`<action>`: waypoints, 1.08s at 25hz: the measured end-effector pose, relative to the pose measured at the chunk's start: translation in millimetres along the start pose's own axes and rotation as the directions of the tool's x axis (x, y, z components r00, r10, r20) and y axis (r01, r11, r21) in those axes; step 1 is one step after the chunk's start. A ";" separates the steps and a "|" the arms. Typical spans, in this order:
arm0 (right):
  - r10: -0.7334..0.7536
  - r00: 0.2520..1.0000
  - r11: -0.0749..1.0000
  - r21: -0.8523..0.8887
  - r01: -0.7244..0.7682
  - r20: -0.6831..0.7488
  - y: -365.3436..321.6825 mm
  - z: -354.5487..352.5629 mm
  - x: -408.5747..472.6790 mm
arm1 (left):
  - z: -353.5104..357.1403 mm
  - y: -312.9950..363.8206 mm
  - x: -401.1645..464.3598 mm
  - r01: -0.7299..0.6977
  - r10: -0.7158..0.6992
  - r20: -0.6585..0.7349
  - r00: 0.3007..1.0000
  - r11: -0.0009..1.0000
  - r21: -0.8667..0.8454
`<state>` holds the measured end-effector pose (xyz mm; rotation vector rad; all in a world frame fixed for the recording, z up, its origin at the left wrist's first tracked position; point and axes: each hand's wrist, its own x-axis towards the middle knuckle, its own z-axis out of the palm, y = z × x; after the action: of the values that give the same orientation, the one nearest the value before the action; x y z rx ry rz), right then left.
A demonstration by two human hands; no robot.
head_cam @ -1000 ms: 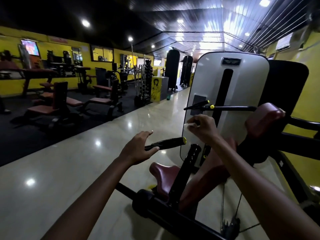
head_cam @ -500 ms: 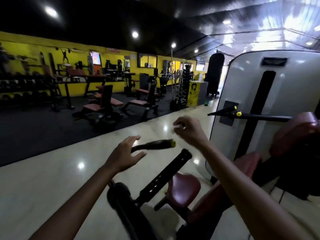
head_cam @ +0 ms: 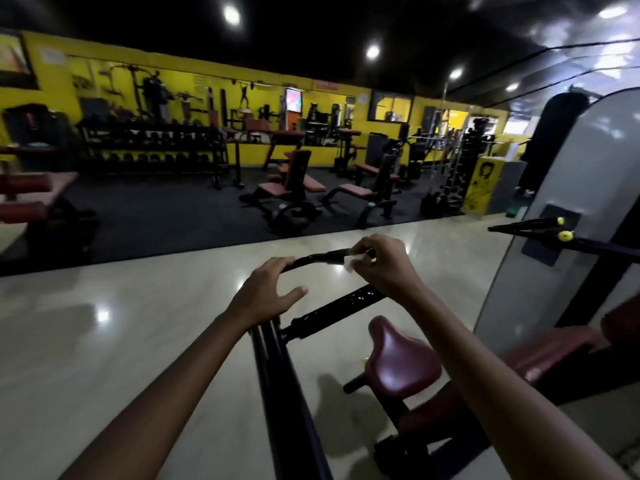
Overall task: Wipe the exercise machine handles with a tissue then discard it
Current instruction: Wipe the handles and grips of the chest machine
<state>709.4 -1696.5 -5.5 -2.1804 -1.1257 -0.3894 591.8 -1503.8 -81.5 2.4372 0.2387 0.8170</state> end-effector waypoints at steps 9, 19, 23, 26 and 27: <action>-0.143 0.946 0.990 0.064 0.130 0.291 -44.7 74.7 -37.9 | -1.0 9.9 -74.9 0.105 -0.107 0.053 0.993 0.994 0.037; -0.168 0.917 0.959 -0.156 0.237 0.361 -12.0 63.1 -32.7 | 8.9 -1.2 -91.3 0.180 -0.179 0.057 0.982 0.983 -0.017; -0.084 0.948 0.952 -0.255 0.167 0.306 19.9 39.5 -24.0 | 9.4 -2.9 -91.7 0.219 -0.218 0.084 0.972 0.976 -0.014; -0.029 0.980 0.948 -0.306 0.090 0.199 45.0 19.9 -20.3 | 9.4 -2.7 -92.4 0.229 -0.228 0.101 0.968 0.973 -0.003; -0.012 0.985 0.948 -0.312 0.066 0.172 50.4 15.4 -20.1 | 9.4 -2.7 -92.3 0.233 -0.232 0.105 0.967 0.972 0.001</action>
<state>737.9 -1720.0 -48.1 -2.5136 -1.2724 -0.4346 523.6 -1536.2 -135.6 2.3752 0.4692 0.5848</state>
